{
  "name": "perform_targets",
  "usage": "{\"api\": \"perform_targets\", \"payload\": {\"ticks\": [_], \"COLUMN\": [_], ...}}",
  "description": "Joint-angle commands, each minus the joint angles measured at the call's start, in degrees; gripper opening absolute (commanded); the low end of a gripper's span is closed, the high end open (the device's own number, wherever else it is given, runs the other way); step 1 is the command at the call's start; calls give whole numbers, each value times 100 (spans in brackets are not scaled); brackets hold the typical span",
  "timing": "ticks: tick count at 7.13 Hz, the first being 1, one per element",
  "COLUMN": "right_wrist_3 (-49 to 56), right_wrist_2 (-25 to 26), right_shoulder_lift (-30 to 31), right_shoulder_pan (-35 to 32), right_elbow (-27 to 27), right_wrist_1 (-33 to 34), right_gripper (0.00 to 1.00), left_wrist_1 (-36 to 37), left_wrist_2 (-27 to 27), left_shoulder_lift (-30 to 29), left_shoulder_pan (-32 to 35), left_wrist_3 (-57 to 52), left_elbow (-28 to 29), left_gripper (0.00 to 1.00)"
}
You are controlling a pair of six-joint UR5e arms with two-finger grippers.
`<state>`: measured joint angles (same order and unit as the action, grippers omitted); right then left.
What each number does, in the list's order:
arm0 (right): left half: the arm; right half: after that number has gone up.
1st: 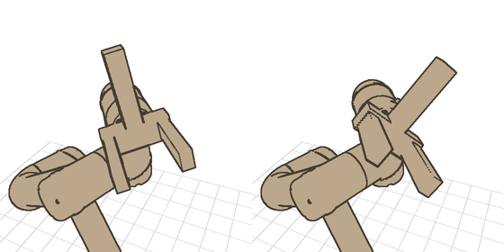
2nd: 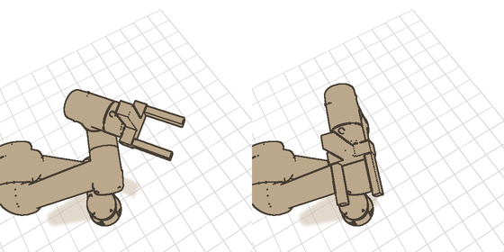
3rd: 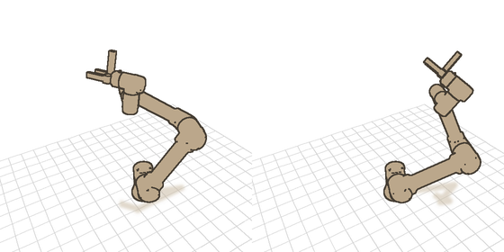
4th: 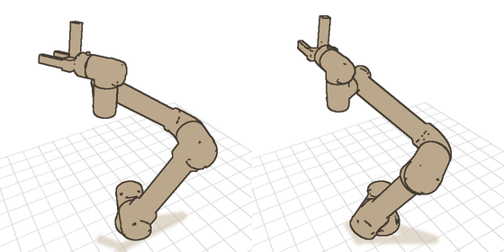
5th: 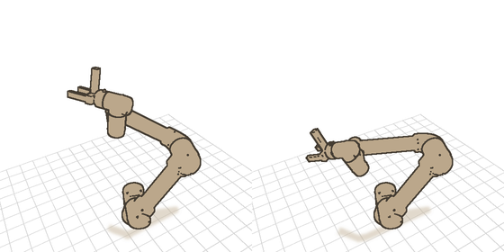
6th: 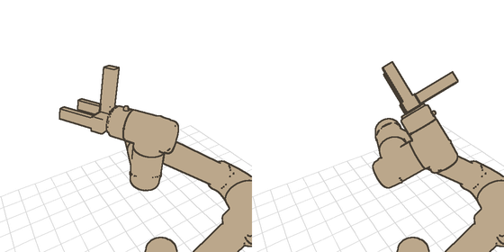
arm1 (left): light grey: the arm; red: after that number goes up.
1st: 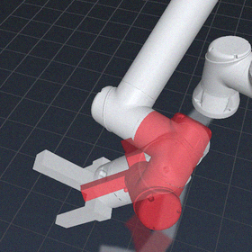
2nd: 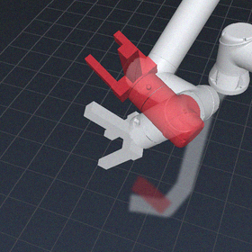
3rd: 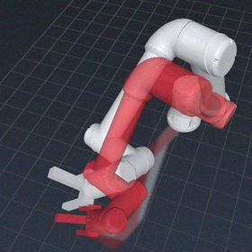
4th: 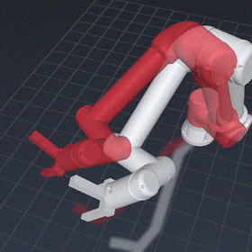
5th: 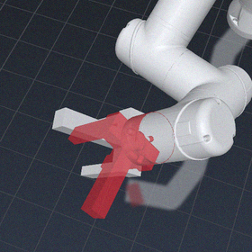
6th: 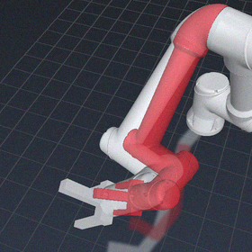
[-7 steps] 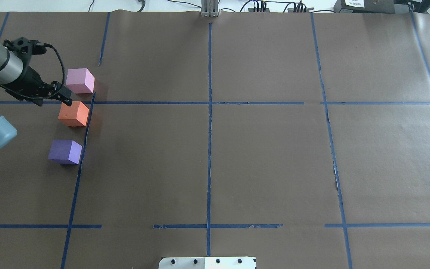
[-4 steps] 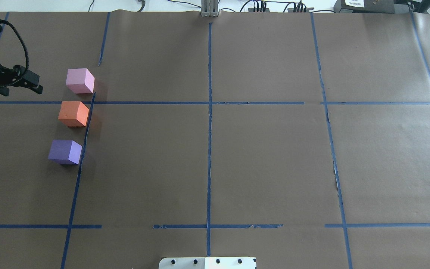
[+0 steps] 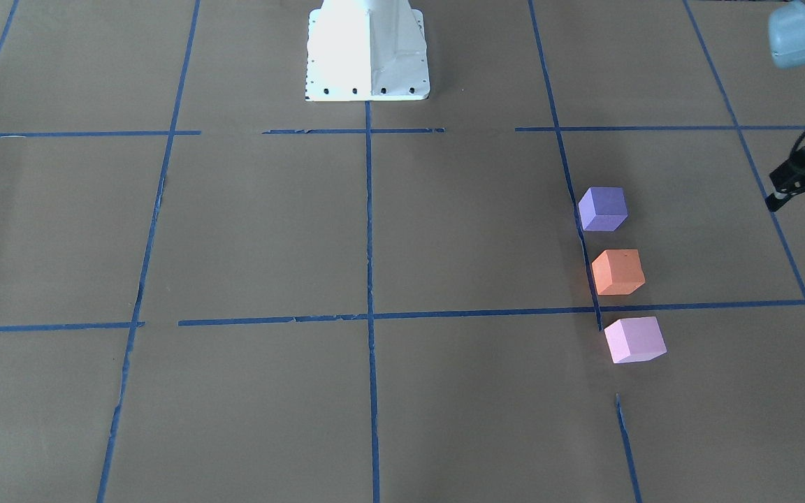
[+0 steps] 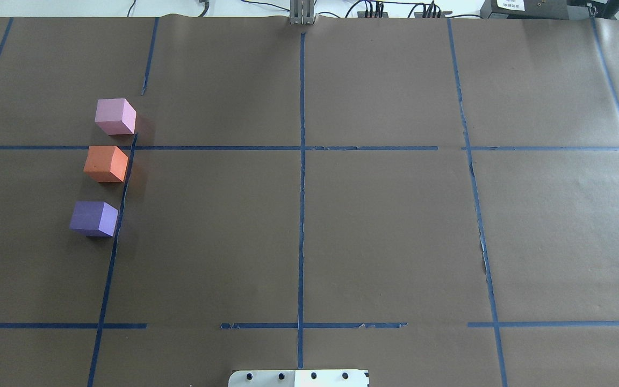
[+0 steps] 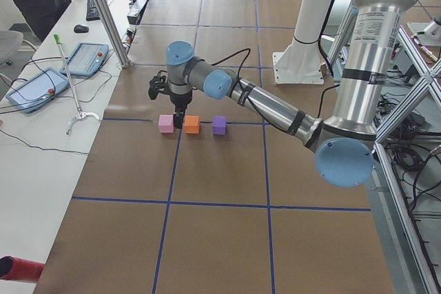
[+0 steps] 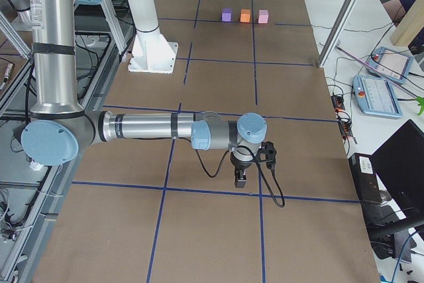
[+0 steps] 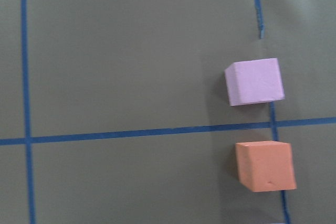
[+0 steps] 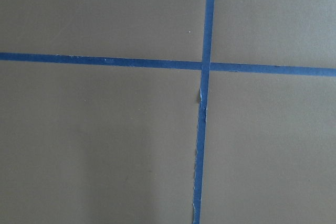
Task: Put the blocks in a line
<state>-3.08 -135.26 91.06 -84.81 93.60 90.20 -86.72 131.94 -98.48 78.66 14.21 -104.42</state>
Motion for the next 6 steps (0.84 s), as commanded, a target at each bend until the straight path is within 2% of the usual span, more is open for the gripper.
{"api": "perform_targets", "payload": {"ticks": [1,2,6], "right_wrist_3": [0,0,0], "right_wrist_2": [0,0,0], "right_shoulder_lift": [0,0,0], "right_shoulder_pan": [0,0,0], "right_elbow": [0,0,0], "right_wrist_1": [6,-2,-2], "right_gripper": [100,100,100], "left_wrist_1": [146,164,436], "left_wrist_2": [78,77,69], "left_shoulder_lift": [13,13,101], "left_shoulder_pan": [1077,1342,1345], "left_wrist_3": [-2063,-2349,-2317], "left_elbow": [998,1402,1459], "left_gripper": [99,99,100]}}
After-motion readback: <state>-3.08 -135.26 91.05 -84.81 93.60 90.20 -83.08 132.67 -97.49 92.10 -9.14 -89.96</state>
